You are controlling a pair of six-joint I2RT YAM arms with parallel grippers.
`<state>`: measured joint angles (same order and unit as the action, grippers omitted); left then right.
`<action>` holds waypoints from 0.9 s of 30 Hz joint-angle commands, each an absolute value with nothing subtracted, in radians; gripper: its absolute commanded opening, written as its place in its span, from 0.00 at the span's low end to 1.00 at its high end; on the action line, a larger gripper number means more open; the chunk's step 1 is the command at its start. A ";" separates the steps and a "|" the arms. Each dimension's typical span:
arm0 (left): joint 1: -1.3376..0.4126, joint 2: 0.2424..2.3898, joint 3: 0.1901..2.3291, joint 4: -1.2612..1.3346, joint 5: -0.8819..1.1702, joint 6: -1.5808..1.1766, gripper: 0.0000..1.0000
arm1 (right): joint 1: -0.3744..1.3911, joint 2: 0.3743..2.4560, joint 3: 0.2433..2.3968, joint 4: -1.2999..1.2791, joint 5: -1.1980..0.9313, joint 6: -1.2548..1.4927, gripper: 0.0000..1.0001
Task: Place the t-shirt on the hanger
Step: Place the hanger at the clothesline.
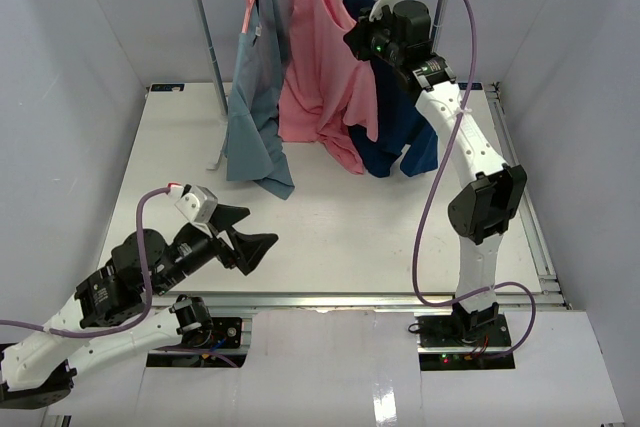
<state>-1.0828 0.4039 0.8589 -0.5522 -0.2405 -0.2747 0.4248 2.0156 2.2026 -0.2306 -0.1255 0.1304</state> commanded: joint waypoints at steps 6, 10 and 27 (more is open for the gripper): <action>-1.083 0.391 0.842 -0.536 -0.210 -0.278 0.98 | 0.430 2.022 2.255 -0.113 -0.209 0.165 0.08; -1.083 0.383 0.842 -0.523 -0.179 -0.280 0.98 | 0.446 1.984 2.223 -0.124 -0.211 0.133 0.30; -1.083 0.534 0.864 -0.275 -0.156 -0.361 0.98 | 0.449 1.422 1.822 -0.310 -0.113 0.087 0.90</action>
<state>-1.0828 0.3700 0.8072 -0.3326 -0.1114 -0.3372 0.4485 1.6144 1.8695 -0.2898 -0.0711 0.0918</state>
